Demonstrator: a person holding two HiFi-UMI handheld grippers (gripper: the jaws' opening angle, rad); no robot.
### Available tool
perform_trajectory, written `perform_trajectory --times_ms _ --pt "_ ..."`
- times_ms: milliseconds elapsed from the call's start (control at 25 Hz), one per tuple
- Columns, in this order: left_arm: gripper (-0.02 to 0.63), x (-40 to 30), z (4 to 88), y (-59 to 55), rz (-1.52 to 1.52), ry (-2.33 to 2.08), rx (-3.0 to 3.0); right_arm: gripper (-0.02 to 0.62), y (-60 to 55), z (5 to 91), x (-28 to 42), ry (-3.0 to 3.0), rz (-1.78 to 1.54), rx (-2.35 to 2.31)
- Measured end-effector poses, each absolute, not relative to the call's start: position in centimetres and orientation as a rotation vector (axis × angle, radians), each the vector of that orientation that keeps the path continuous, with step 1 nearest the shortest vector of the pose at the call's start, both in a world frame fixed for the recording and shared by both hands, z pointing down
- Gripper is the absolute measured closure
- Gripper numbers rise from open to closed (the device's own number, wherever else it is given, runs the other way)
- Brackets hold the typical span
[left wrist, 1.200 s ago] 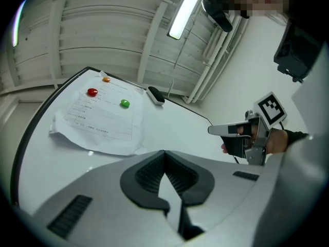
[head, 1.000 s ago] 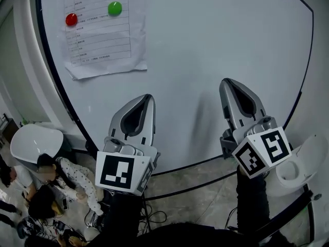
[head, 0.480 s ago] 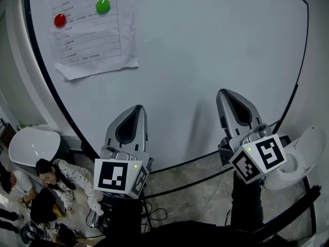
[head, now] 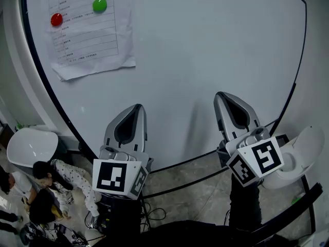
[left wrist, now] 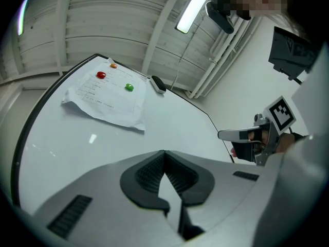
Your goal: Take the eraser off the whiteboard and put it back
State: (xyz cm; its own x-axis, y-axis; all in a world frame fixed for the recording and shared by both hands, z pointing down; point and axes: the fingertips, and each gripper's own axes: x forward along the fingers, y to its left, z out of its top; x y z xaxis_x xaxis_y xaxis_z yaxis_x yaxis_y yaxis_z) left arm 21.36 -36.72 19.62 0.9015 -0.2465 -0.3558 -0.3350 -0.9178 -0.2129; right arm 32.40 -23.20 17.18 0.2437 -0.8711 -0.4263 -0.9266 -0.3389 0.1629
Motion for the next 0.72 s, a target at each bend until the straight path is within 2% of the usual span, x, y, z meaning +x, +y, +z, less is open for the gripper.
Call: perform_trajectory --times_ms 720 --pt "0.6 21.8 20.5 -36.8 0.458 0.426 -2.819 0.588 -23.7 18.3 32.4 1.742 0.626 -2.371"
